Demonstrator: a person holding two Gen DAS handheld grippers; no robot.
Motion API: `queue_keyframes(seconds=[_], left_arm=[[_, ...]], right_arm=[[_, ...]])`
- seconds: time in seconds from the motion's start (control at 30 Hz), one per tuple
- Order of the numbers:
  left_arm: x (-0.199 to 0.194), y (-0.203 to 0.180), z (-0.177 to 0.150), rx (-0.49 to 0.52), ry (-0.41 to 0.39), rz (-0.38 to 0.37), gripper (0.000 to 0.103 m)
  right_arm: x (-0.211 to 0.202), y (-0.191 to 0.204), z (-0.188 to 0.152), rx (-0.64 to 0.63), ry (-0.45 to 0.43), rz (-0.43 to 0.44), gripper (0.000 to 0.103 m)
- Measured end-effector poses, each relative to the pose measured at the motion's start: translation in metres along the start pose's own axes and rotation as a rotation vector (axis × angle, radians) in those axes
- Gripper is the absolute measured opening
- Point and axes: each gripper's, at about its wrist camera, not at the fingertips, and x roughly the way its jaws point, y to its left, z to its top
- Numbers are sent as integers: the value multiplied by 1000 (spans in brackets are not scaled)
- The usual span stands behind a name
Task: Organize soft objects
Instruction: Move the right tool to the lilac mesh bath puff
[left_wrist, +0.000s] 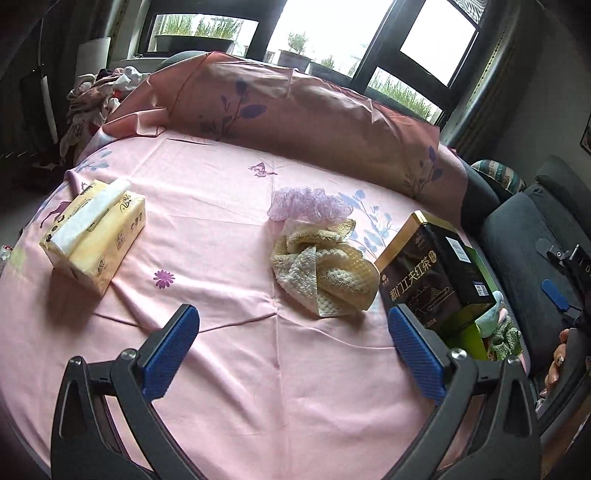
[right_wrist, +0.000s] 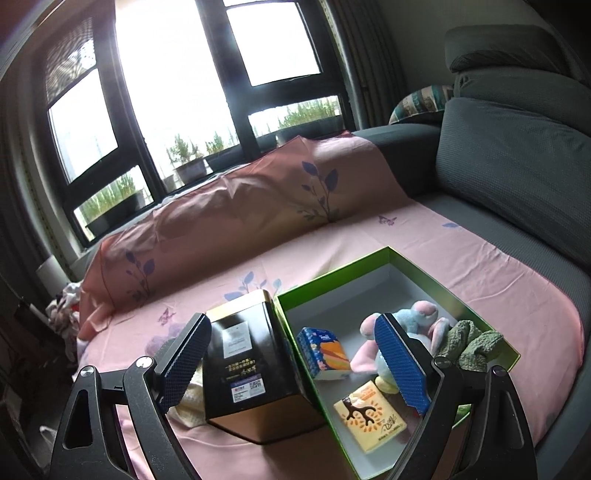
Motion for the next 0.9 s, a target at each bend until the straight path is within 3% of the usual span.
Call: queue_keyframes(seconds=[0.13, 0.37, 0.5, 0.7, 0.9], left_arm=[[-10, 11, 2, -23, -9, 11, 102], [-22, 29, 3, -52, -10, 60, 102], [-29, 41, 4, -75, -12, 86, 102], [-34, 62, 9, -110, 5, 118, 102], [-32, 68, 8, -133, 25, 179, 102]], right_arm=[[2, 18, -5, -20, 8, 40, 91], [0, 66, -21, -64, 27, 206, 91], [14, 105, -31, -125, 106, 288, 91], [70, 160, -38, -188, 253, 249, 91], [142, 204, -49, -248, 347, 115, 91]])
